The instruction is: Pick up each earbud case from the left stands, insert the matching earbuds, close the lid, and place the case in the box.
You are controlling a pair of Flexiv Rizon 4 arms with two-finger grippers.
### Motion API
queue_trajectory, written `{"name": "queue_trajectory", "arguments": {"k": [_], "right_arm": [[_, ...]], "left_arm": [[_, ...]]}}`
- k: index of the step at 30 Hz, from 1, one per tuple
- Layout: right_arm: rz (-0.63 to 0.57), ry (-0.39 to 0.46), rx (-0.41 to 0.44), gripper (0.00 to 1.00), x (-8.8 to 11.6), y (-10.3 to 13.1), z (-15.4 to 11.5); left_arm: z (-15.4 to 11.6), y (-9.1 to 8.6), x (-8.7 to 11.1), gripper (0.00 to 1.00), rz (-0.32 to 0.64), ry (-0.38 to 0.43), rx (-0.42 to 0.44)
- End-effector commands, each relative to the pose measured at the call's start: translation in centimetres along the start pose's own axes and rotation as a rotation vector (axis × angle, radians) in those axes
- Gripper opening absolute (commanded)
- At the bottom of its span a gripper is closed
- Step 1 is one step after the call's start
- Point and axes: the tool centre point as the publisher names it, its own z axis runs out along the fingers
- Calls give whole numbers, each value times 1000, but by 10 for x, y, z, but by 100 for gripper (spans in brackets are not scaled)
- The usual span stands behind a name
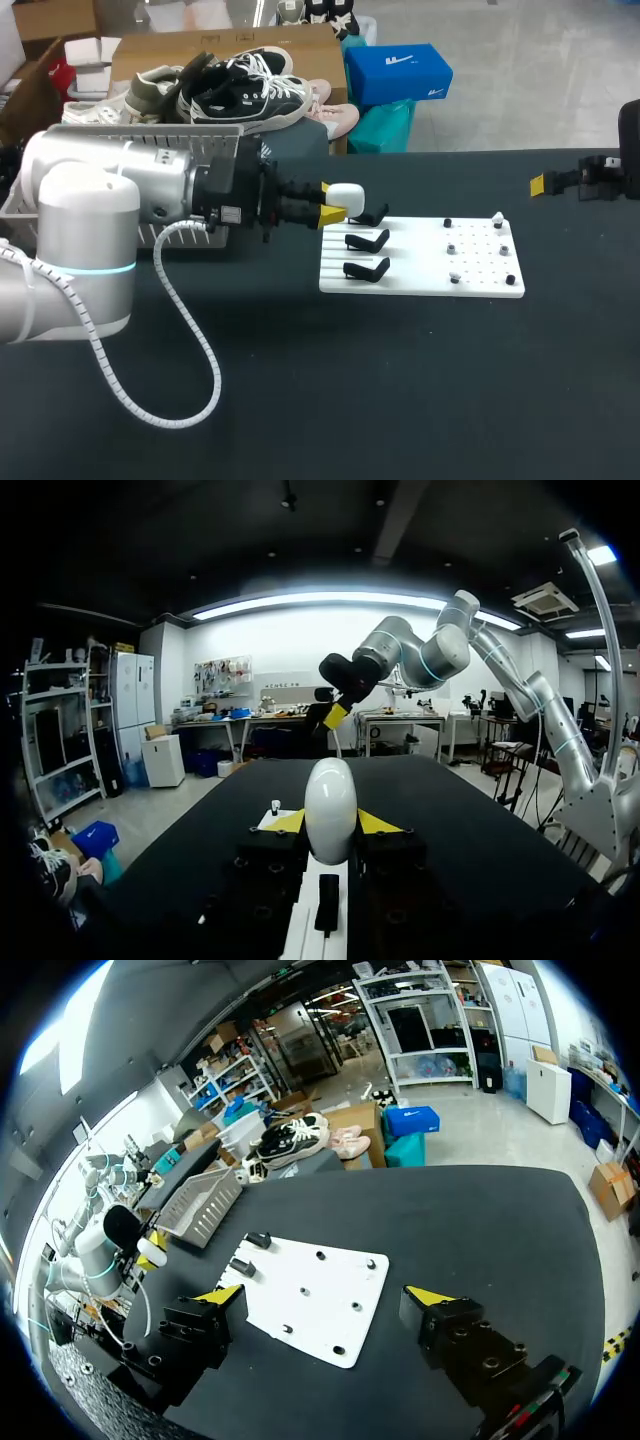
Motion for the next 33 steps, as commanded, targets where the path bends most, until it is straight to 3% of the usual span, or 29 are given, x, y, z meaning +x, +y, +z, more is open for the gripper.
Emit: {"name": "queue_trajectory", "arguments": {"k": [1,14,22,33], "right_arm": [[-1,1,-2,100,0,0,0],[5,5,-14,100,6,4,-1],[-94,29,-55,100,27,46,-7],[-206,71,-123,100,38,107,-4]], "left_arm": [[0,-3,0,0,2,-2,-30],[22,-6,15,0,-10,-10,14],[33,-3,17,0,-10,-23,48],[40,-5,19,0,-12,-31,88]]}}
